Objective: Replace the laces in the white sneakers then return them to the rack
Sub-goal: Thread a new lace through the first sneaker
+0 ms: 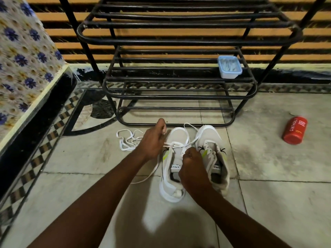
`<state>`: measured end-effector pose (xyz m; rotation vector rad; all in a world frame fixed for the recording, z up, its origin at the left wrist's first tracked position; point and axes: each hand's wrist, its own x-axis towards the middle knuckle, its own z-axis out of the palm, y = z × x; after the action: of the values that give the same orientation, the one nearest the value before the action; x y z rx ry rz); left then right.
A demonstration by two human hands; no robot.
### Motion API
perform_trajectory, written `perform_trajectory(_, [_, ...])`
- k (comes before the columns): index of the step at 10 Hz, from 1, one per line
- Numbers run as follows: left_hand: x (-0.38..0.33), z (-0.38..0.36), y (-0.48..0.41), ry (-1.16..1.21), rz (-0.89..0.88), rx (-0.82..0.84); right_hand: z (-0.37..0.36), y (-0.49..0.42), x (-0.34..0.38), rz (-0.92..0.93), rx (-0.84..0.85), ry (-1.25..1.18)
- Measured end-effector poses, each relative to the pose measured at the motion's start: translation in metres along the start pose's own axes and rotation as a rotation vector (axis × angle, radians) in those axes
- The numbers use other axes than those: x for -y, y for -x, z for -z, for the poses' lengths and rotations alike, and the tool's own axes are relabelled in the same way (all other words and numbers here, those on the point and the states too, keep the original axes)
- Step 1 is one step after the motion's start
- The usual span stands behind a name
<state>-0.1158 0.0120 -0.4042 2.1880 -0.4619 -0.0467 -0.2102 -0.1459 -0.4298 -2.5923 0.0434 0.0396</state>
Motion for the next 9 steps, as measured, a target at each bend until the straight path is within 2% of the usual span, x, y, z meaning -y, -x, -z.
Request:
perform_trajectory(1, [0.014, 0.020, -0.010, -0.627, -0.155, 0.251, 0.004, 0.001, 0.000, 0.043, 0.021, 0.019])
perform_trajectory(2, [0.024, 0.030, -0.012, -0.904, -0.201, 0.330, 0.005, 0.003, 0.003, 0.110, -0.004, 0.059])
perform_trajectory(3, [0.016, 0.025, -0.009, -0.260, -0.048, 0.051, 0.001, 0.000, -0.001, 0.119, -0.023, 0.070])
perform_trajectory(4, [-0.005, 0.017, -0.009, 0.844, 0.362, -0.248, 0.000, -0.003, -0.002, 0.092, -0.033, 0.103])
perform_trajectory(5, [-0.001, 0.017, 0.000, 0.523, 0.261, -0.246, -0.001, -0.002, -0.002, 0.113, -0.015, 0.126])
perform_trajectory(6, [0.016, 0.022, 0.006, -0.600, -0.127, 0.247, 0.000, -0.002, 0.001, 0.102, 0.015, 0.145])
perform_trajectory(7, [0.009, 0.020, 0.002, -0.663, -0.060, 0.256, 0.000, -0.001, 0.002, 0.085, -0.030, 0.099])
perform_trajectory(8, [-0.001, 0.018, -0.001, -0.171, 0.015, -0.145, 0.001, -0.001, 0.002, 0.097, -0.016, 0.163])
perform_trajectory(9, [-0.010, 0.016, 0.000, 0.529, 0.302, -0.331, 0.002, -0.002, 0.002, 0.108, -0.011, 0.191])
